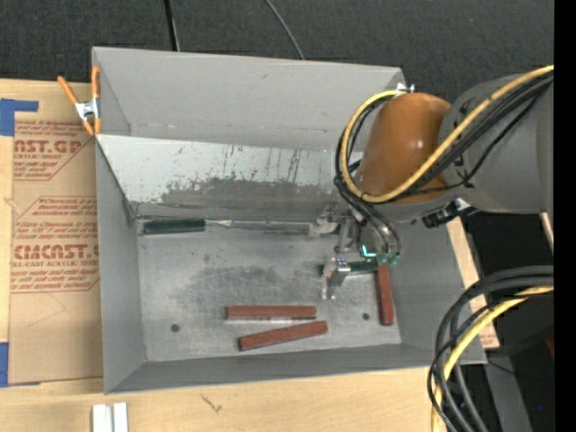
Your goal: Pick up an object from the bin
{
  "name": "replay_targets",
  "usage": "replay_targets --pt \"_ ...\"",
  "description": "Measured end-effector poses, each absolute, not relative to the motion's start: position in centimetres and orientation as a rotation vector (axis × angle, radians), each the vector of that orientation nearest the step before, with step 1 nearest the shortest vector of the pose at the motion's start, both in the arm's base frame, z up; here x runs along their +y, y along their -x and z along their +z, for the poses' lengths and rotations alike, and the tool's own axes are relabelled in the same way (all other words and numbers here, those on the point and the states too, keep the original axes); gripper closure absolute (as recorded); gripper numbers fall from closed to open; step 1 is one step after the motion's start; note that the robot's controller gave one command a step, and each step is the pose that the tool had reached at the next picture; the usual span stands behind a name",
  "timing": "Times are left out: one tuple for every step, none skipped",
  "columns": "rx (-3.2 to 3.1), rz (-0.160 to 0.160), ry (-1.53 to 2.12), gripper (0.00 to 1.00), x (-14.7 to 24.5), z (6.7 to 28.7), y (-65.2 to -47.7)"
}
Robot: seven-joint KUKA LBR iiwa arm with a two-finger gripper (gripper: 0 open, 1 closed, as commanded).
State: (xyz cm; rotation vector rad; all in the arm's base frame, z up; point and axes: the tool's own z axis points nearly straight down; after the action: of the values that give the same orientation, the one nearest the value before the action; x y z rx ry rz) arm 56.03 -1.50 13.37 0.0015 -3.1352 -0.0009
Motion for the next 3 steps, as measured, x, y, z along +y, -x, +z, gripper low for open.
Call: replay_targets --pt "-3.142 0.0 -0.002 0.0 -1.5 13.8 -56.2" --pt "-3.154 0.0 -0.015 1.0 -1.3 7.5 -53.4" --pt "-3.154 0.0 -0.015 1.0 -1.3 7.5 -53.4"
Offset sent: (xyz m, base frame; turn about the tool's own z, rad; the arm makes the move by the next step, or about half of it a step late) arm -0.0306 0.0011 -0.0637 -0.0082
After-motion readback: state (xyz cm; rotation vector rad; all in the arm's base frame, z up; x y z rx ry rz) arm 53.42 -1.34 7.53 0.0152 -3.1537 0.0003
